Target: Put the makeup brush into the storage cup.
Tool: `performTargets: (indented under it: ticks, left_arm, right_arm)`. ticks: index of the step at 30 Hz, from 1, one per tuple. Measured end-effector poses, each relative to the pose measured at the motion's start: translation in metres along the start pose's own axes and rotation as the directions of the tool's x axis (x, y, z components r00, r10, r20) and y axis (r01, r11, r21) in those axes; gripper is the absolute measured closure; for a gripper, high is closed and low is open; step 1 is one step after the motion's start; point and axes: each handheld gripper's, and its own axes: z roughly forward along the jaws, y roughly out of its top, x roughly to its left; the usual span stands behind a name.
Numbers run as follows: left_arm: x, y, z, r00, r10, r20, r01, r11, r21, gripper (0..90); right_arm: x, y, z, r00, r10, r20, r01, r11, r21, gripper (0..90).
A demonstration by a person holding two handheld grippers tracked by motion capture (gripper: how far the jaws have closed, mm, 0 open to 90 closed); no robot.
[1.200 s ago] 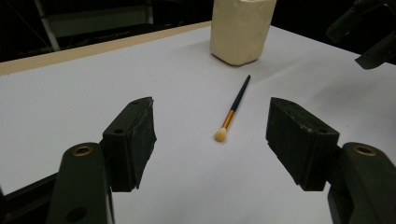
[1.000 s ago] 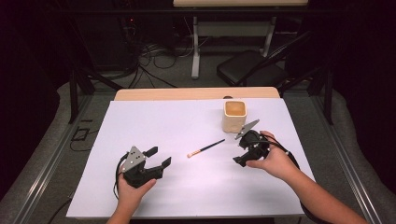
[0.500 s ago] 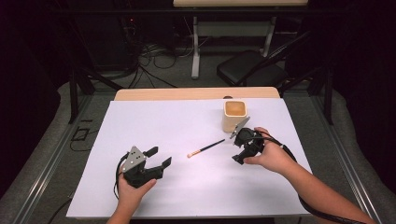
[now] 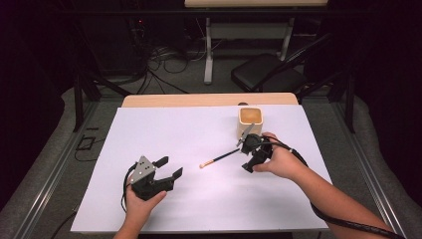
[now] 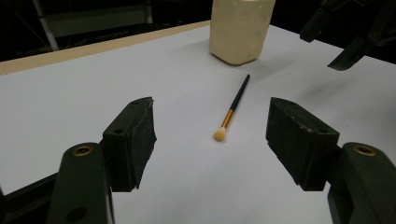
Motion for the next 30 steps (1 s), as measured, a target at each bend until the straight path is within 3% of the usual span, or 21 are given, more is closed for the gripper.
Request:
performTargets:
  ticks: [2, 4, 13, 18, 30]
  left_arm:
    - [0.0, 0.0, 0.0, 1.0, -0.001, 0.0, 0.001, 1.0, 0.0, 32.9]
    - [0.0, 0.0, 0.0, 1.0, 0.0, 0.0, 0.0, 1.0, 0.0, 32.9]
    - [0.0, 0.0, 0.0, 1.0, -0.002, 0.003, 0.002, 1.0, -0.002, 32.8]
    - [0.0, 0.0, 0.0, 1.0, -0.002, 0.004, 0.002, 1.0, -0.001, 32.9]
    - [0.0, 0.0, 0.0, 1.0, 0.0, 0.005, 0.0, 1.0, 0.001, 32.8]
  right_arm:
    - [0.001, 0.006, 0.001, 0.9997, -0.022, -0.008, 0.022, 1.0, 0.022, 29.8]
    - [0.001, 0.008, 0.003, 0.9997, -0.022, -0.011, 0.022, 1.0, 0.005, 29.9]
    - [0.001, 0.025, 0.006, 0.9962, -0.085, -0.021, 0.085, 0.996, 0.026, 31.4]
    - [-0.001, 0.034, 0.008, 0.9888, -0.145, -0.035, 0.147, 0.988, 0.044, 32.5]
    - [0.0, 0.054, 0.015, 0.9721, -0.221, -0.077, 0.227, 0.972, 0.068, 36.0]
